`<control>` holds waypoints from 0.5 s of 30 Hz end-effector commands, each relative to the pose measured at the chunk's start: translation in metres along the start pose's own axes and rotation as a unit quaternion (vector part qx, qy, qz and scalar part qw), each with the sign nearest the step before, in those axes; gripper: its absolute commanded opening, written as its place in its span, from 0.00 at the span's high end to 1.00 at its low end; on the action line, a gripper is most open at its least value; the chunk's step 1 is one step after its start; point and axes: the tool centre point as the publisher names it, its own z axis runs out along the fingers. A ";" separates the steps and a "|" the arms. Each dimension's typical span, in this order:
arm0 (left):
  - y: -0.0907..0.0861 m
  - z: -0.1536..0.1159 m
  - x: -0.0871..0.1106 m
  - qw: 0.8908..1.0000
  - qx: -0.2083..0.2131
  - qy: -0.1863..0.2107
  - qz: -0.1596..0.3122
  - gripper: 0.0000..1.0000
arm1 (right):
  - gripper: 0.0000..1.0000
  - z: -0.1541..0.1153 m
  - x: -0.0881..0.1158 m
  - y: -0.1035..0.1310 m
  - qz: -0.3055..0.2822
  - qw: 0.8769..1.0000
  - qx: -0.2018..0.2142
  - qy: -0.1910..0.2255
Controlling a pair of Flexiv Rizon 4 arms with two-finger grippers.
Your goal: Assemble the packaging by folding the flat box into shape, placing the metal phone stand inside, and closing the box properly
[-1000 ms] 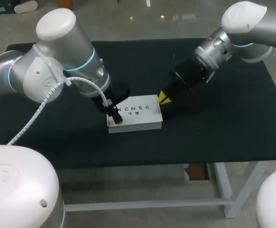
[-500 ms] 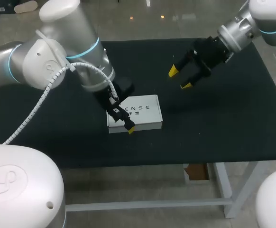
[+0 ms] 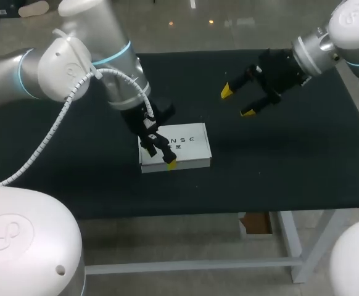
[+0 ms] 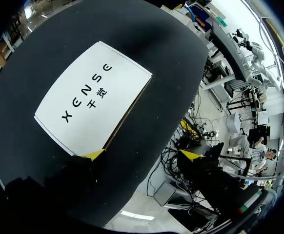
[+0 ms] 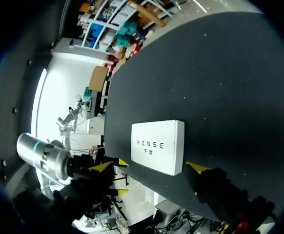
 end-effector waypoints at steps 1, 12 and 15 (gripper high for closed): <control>0.001 0.004 0.008 0.999 0.017 -0.012 -0.024 0.00 | 0.00 -0.002 -0.014 -0.003 -0.010 0.997 -0.075 -0.008; 0.003 0.020 0.036 0.987 0.051 -0.093 -0.117 0.00 | 0.00 -0.024 -0.022 0.010 -0.208 0.965 -0.159 -0.030; 0.003 0.027 0.039 0.979 0.045 -0.118 -0.158 0.00 | 0.00 -0.024 -0.028 0.016 -0.252 0.952 -0.169 -0.029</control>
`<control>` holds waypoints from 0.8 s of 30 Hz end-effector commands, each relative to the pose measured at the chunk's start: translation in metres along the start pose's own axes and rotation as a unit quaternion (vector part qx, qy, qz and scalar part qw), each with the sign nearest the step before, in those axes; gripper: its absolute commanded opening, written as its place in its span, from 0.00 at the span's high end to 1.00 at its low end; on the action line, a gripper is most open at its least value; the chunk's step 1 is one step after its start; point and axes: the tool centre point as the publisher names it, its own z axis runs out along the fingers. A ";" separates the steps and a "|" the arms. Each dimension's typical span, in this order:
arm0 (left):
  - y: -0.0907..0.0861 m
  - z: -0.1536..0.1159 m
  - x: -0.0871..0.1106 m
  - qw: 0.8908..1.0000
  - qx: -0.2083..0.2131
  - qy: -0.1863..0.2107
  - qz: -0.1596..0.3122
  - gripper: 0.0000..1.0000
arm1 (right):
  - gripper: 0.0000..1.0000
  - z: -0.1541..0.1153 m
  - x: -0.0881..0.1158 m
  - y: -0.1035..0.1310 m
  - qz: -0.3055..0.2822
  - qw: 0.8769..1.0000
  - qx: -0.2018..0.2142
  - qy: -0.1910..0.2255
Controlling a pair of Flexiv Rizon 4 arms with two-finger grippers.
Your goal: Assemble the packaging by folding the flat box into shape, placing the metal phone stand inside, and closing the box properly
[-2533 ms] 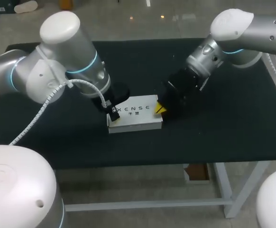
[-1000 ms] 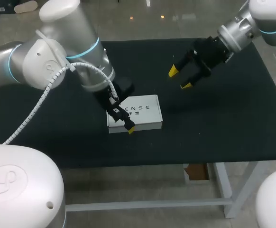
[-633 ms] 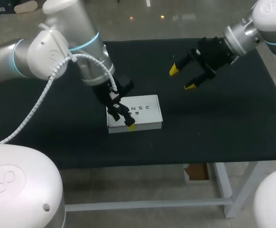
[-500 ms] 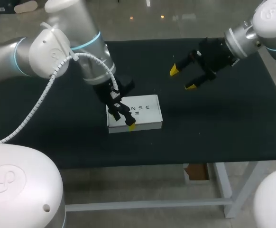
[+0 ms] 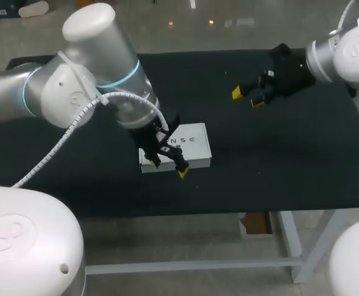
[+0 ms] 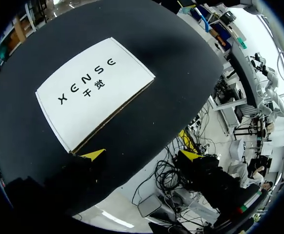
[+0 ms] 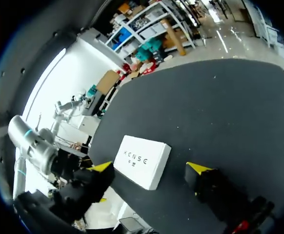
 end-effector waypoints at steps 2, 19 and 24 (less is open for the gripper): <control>0.005 0.011 0.011 0.995 0.006 -0.076 -0.063 0.00 | 0.00 0.002 -0.014 0.000 -0.102 0.991 -0.085 0.004; -0.001 0.051 0.017 0.970 0.024 -0.138 -0.199 0.00 | 0.00 0.008 -0.051 0.006 -0.215 0.972 -0.097 -0.004; -0.006 0.059 0.010 0.965 0.024 -0.149 -0.215 0.00 | 0.00 0.011 -0.058 0.009 -0.233 0.965 -0.119 0.025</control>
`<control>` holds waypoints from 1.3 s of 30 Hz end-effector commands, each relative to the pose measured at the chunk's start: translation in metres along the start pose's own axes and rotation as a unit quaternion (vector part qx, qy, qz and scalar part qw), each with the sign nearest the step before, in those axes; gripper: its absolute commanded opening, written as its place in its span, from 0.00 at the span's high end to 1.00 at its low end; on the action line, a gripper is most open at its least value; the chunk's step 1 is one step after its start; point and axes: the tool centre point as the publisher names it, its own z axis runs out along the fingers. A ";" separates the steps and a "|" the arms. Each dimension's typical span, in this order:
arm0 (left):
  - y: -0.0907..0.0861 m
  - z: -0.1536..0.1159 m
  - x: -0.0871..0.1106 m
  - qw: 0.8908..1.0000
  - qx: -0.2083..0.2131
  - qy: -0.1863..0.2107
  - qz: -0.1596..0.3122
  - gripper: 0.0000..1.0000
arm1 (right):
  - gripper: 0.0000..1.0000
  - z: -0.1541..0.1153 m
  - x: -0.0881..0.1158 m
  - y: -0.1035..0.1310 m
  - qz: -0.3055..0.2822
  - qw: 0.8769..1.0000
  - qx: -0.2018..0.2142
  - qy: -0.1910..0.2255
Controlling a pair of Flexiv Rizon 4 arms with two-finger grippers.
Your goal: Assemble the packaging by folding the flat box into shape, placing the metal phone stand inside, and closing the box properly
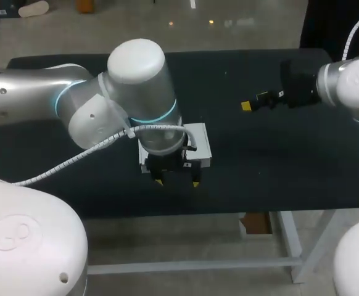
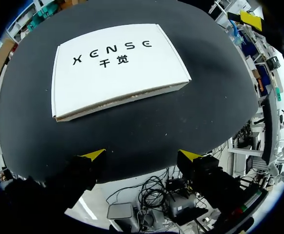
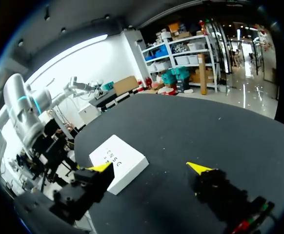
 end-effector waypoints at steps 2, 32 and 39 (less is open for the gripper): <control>-0.007 0.011 0.002 0.998 0.003 -0.056 -0.012 0.00 | 0.00 0.000 -0.011 -0.001 -0.060 0.996 -0.054 0.041; -0.078 0.031 -0.024 0.996 -0.011 -0.033 -0.083 0.00 | 0.00 -0.011 -0.028 -0.006 -0.239 0.966 -0.080 0.058; -0.095 0.037 -0.032 0.996 -0.017 -0.037 -0.083 0.00 | 0.00 -0.011 -0.028 -0.006 -0.239 0.966 -0.080 0.058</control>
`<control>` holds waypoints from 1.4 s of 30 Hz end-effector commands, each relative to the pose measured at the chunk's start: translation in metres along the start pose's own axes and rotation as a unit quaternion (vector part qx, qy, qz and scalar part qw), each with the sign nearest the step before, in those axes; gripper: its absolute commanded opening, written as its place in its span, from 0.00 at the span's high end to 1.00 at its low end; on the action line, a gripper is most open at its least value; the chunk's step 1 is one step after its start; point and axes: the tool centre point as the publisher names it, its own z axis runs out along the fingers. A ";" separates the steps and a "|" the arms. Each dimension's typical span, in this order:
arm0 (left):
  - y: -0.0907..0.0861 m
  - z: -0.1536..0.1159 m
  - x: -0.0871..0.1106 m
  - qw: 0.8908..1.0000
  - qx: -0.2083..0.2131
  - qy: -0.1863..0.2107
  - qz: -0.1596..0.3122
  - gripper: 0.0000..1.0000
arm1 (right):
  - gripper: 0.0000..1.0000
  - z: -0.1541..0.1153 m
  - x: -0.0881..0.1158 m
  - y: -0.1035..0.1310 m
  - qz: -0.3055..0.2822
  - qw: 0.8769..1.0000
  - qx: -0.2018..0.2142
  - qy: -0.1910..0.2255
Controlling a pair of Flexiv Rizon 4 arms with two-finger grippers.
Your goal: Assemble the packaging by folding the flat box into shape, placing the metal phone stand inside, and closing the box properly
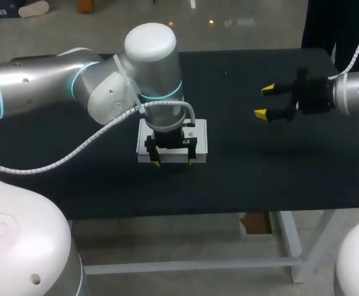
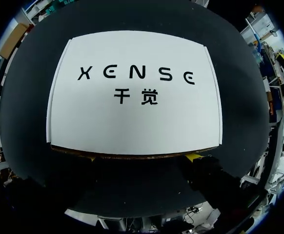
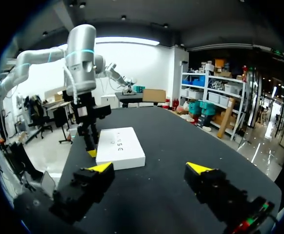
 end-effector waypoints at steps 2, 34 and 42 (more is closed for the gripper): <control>-0.018 0.006 0.001 1.000 -0.008 -0.009 0.002 0.00 | 0.00 -0.001 0.000 -0.001 -0.001 1.000 -0.003 0.002; -0.144 0.026 -0.025 1.000 -0.022 -0.015 -0.006 0.00 | 0.00 -0.001 0.000 -0.001 -0.001 1.000 -0.003 0.002; -0.178 0.027 -0.031 1.000 -0.027 -0.010 -0.012 0.00 | 0.00 -0.001 0.000 -0.001 -0.001 1.000 -0.003 0.002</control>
